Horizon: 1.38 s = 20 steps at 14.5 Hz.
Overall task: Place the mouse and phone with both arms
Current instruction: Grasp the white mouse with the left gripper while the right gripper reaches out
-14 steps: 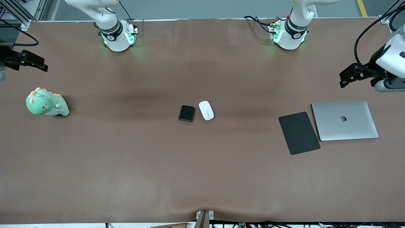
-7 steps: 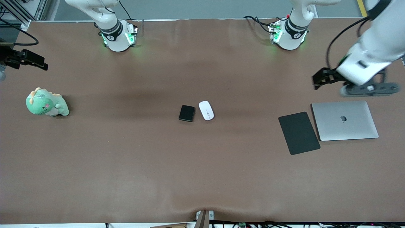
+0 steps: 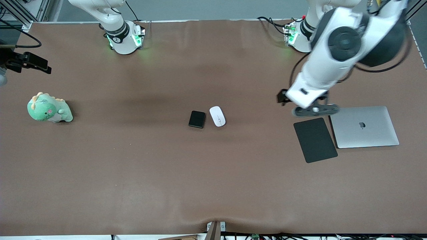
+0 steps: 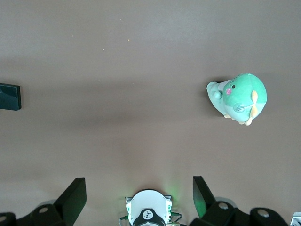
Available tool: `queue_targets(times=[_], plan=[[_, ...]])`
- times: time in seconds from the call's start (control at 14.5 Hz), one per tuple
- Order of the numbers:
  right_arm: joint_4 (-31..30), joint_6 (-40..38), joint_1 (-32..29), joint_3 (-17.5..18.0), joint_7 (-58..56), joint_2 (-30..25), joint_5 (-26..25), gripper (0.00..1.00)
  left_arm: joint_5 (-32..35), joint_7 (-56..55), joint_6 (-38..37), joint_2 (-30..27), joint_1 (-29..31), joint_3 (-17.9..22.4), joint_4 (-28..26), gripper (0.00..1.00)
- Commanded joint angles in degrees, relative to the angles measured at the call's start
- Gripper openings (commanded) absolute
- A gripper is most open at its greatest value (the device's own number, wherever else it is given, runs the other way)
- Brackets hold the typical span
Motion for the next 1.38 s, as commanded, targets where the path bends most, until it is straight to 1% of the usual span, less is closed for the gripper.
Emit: queue_targets(times=[0.0,0.14,0.21,0.35,0.48,0.69,0.76,0.9,0.97,1.17,1.31], plan=[[1.58,-0.89,1.23,-0.90,-0.20,1.31,-0.18,1.00,-0.75,-9.63,7.69,2.28,-5.63,0.15,-4.57,1.00],[1.66,-0.88,1.67,-0.90,-0.54,3.59,-0.62,1.00,-0.31,-17.72,11.47,6.32,-10.03,0.24,-4.57,1.00],[1.66,-0.89,1.41,-0.90,-0.72,3.69,-0.62,1.00,-0.31,-21.24,14.10,8.26,-11.52,0.24,-4.57,1.00],[1.49,-1.06,2.20,-0.82,-0.64,4.82,-0.80,1.00,-0.22,-26.43,19.02,11.86,-14.07,0.33,-4.57,1.00],[1.49,-0.97,3.95,-0.81,-0.55,5.88,-1.23,1.00,-0.22,-31.71,25.52,15.38,-16.45,0.41,-4.57,1.00],[1.14,-1.32,4.04,-0.90,-0.37,6.24,-1.59,1.00,-0.05,-37.25,33.00,20.39,-19.44,0.59,-4.31,1.00],[0.79,-2.89,4.13,-0.82,0.06,6.24,-1.33,1.00,1.00,-39.09,34.15,21.80,-20.15,0.59,-4.05,1.00],[0.70,-3.26,4.40,-0.64,0.16,7.20,-0.62,1.00,4.94,-42.87,35.39,24.96,-21.12,0.42,-2.91,1.00],[0.70,-3.17,5.62,-0.73,0.24,7.38,-0.62,1.00,6.36,-44.55,35.83,26.54,-21.12,0.33,-1.77,1.00],[-0.87,-2.82,7.11,-0.64,2.78,7.47,-0.53,1.00,7.42,-47.81,36.18,29.89,-22.44,0.42,0.87,1.00],[-2.90,-0.11,8.87,-0.64,4.63,7.47,-0.01,1.00,7.60,-48.08,37.76,31.03,-22.70,0.42,1.23,1.00]])
